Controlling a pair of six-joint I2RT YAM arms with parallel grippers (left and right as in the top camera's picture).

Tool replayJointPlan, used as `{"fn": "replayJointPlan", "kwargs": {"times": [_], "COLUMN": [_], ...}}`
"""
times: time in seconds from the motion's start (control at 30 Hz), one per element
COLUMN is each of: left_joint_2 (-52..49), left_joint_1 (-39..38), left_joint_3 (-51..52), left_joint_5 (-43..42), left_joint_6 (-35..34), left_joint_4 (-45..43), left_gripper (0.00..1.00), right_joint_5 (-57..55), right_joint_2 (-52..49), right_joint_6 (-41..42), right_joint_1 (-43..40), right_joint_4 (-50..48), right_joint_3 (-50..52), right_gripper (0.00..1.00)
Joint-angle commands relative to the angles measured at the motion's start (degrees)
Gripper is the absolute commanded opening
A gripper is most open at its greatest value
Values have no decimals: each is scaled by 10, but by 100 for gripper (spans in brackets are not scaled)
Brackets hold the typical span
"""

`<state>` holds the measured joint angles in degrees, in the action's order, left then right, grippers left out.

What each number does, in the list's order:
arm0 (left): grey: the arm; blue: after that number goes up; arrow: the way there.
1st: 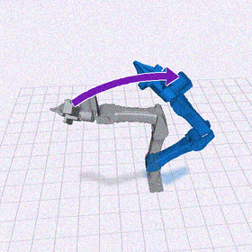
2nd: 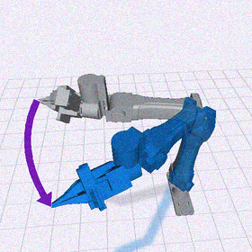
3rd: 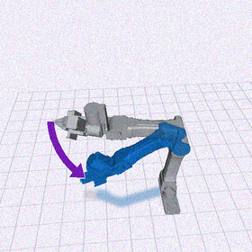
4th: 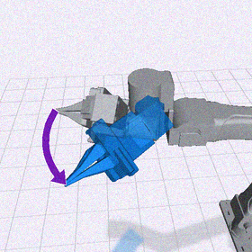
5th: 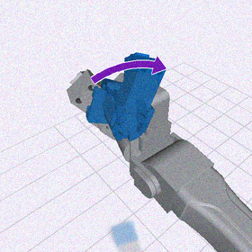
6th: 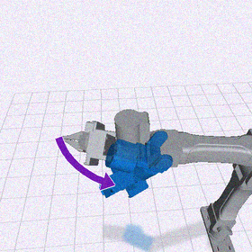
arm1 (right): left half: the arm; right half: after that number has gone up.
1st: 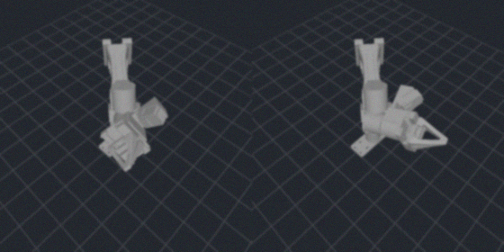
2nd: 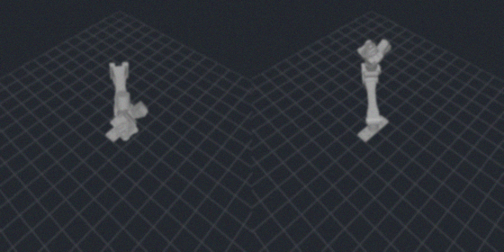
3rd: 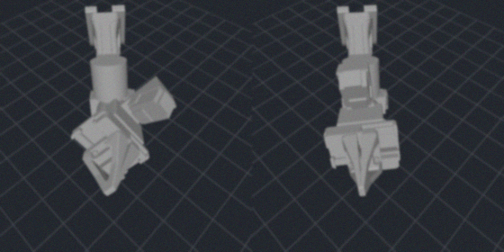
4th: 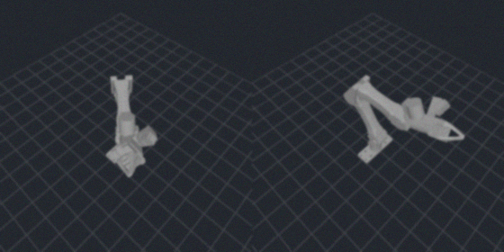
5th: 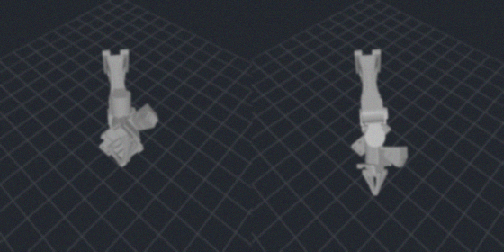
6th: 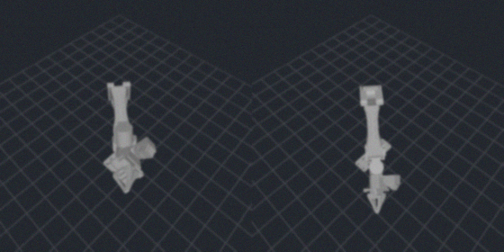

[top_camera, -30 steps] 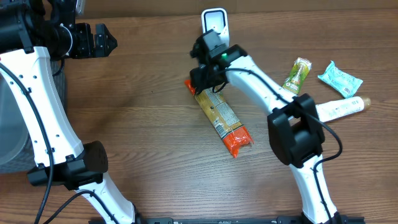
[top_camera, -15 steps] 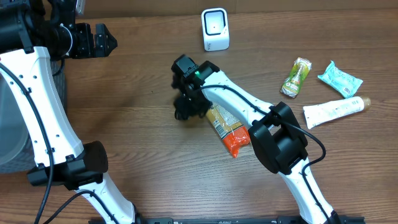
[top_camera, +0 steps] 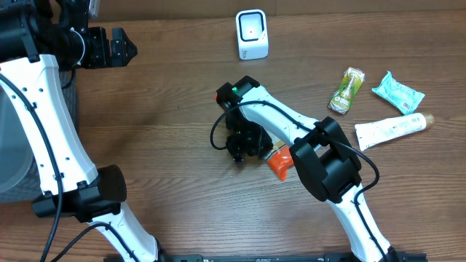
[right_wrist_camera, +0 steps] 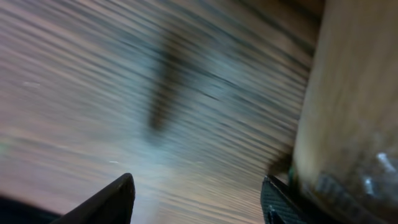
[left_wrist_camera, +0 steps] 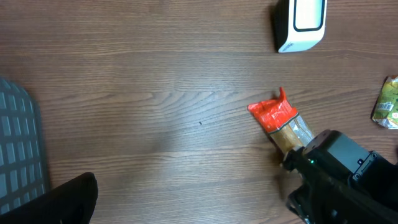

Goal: Scan the item barcode

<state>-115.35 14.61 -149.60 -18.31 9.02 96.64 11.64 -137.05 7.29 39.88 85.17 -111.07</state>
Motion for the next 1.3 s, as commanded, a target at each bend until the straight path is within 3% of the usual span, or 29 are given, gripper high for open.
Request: {"fn": "replayJointPlan", "kwargs": {"times": [0.0, 0.17, 0.37, 0.6, 0.77, 0.9, 1.13, 1.27], "left_joint_2": [-6, -6, -6, -6, -6, -6, -6, -6], "left_joint_1": [-4, -4, -4, -4, -4, -4, -4, -4], "left_joint_3": [-1, -1, -1, -1, -1, -1, -1, -1], "left_joint_5": [-8, -8, -8, -8, -8, -8, -8, -8], "left_joint_6": [2, 2, 2, 2, 2, 2, 2, 2], "left_joint_4": [0, 0, 0, 0, 0, 0, 0, 0], "left_gripper": [100, 100, 100, 100, 99, 100, 100, 99], "right_joint_5": [-136, -264, -356, -224, -104, -25, -116, -141], "right_joint_2": [0, 0, 0, 13, 49, 59, 52, 52], "right_joint_6": [16, 34, 17, -31, -1, 191, 616, 781], "right_joint_1": [-16, -58, -133, -171, -171, -171, -166, -166], "right_joint_4": [17, 0, -110, -132, -146, -181, -215, -247], "right_joint_3": [5, 5, 4, -41, -73, -75, -10, 46], "right_gripper": [70, 72, 72, 71, 72, 71, 89, 94]}}
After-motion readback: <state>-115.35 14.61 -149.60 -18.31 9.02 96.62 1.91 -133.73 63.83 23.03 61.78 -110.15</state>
